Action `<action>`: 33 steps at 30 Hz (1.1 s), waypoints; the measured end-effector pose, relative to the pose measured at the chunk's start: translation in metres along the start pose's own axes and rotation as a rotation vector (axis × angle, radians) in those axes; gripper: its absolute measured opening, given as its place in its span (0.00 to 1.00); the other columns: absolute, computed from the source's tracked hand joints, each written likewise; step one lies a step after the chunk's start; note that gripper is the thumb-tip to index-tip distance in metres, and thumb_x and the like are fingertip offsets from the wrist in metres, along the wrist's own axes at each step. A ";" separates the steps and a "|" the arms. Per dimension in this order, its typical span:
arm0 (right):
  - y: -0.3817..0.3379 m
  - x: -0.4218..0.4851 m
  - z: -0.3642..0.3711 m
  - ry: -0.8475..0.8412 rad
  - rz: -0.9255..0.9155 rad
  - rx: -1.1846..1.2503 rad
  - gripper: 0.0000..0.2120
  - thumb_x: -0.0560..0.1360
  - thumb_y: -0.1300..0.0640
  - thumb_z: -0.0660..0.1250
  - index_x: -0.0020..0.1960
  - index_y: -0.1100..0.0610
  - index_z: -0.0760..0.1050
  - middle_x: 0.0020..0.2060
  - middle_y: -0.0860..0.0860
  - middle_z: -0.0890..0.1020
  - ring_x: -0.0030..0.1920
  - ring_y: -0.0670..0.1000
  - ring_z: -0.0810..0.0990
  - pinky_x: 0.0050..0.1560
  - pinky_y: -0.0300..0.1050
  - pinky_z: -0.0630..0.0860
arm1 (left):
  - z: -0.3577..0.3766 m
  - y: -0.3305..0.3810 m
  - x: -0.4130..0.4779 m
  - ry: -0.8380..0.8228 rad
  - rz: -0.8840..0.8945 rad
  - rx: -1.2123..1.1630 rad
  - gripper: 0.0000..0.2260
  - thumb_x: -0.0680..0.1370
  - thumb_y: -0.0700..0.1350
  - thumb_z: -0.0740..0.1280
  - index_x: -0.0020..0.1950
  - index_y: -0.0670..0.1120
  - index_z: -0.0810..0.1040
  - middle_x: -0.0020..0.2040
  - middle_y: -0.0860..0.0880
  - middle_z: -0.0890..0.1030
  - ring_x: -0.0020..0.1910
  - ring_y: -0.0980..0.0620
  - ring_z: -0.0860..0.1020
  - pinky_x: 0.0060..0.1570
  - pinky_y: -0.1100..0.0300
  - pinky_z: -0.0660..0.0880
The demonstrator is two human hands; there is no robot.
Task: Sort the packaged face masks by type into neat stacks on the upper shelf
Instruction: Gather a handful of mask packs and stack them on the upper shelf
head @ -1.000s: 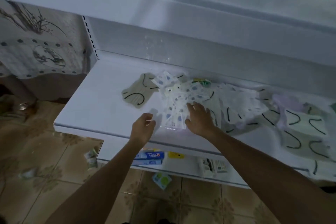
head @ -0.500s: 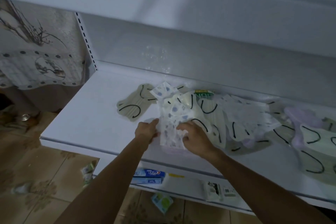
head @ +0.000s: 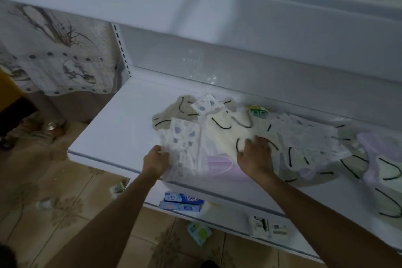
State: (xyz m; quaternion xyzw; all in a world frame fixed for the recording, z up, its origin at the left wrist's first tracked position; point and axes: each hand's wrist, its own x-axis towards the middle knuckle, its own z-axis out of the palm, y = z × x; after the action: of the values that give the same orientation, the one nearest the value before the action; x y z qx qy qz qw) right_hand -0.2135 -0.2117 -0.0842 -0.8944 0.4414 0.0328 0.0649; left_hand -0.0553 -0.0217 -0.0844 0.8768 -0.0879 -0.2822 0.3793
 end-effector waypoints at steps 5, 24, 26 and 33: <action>-0.035 0.011 0.004 -0.057 -0.434 -0.087 0.27 0.79 0.53 0.57 0.76 0.53 0.55 0.76 0.56 0.51 0.75 0.55 0.51 0.74 0.51 0.47 | -0.024 -0.021 0.008 0.093 -0.072 -0.057 0.14 0.79 0.38 0.54 0.62 0.35 0.70 0.59 0.36 0.74 0.49 0.43 0.70 0.48 0.52 0.71; -0.090 0.026 0.011 -0.057 -0.436 -0.204 0.14 0.79 0.52 0.59 0.59 0.58 0.74 0.59 0.54 0.76 0.62 0.55 0.71 0.60 0.48 0.67 | -0.043 -0.025 0.013 0.043 -0.097 -0.219 0.19 0.78 0.36 0.56 0.69 0.41 0.64 0.62 0.39 0.74 0.57 0.39 0.74 0.56 0.46 0.75; -0.098 0.022 0.008 -0.085 -0.386 -0.125 0.12 0.78 0.62 0.58 0.60 0.58 0.73 0.58 0.54 0.76 0.59 0.55 0.74 0.56 0.47 0.71 | -0.051 -0.027 0.009 0.046 -0.104 -0.236 0.20 0.78 0.36 0.57 0.70 0.43 0.62 0.63 0.40 0.75 0.58 0.38 0.75 0.56 0.45 0.75; -0.147 0.019 -0.022 -0.192 0.031 1.046 0.15 0.70 0.70 0.62 0.53 0.60 0.77 0.45 0.51 0.79 0.48 0.53 0.78 0.43 0.40 0.75 | -0.076 -0.033 -0.009 0.078 -0.175 -0.246 0.16 0.78 0.36 0.57 0.66 0.40 0.67 0.61 0.39 0.75 0.56 0.38 0.76 0.54 0.44 0.77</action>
State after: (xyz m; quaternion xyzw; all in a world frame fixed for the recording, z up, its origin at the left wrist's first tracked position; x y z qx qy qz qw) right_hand -0.0846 -0.1414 -0.0516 -0.7289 0.4038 -0.1092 0.5420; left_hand -0.0222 0.0519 -0.0621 0.8383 0.0389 -0.2883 0.4611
